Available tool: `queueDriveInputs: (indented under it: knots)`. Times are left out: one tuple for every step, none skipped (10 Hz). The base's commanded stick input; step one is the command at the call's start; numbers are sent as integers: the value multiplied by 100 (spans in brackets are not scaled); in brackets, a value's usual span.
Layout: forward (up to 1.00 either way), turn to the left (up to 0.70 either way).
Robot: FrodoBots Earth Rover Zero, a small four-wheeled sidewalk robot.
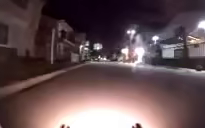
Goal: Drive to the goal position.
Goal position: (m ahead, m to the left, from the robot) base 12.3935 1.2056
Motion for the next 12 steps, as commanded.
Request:
queueDriveInputs:
  knots:
    - [85,0]
    - [85,0]
    - [85,0]
    - [85,-2]
    - [85,-16]
    - [85,-34]
    - [85,-23]
    - [85,0]
    - [85,0]
    - [85,0]
    - [85,0]
    - [85,0]
